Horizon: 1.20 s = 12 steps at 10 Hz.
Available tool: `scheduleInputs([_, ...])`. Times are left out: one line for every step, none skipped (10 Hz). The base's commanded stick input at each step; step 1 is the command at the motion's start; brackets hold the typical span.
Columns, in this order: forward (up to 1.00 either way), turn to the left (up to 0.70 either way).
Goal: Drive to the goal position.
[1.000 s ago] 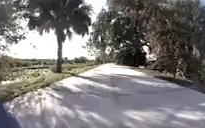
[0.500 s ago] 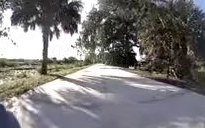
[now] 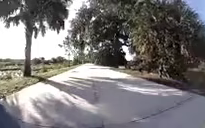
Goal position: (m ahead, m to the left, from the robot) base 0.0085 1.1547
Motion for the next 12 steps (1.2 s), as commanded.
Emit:
scheduleInputs([1.0, 0.0])
scheduleInputs([1.0, 0.0])
scheduleInputs([1.0, 0.0])
scheduleInputs([1.0, -0.25])
scheduleInputs([1.0, -0.27])
scheduleInputs([1.0, -0.27])
scheduleInputs([1.0, -0.27])
scheduleInputs([1.0, -0.27])
scheduleInputs([1.0, -0.27])
scheduleInputs([1.0, -0.27])
scheduleInputs([1.0, -0.27])
scheduleInputs([1.0, -0.27])
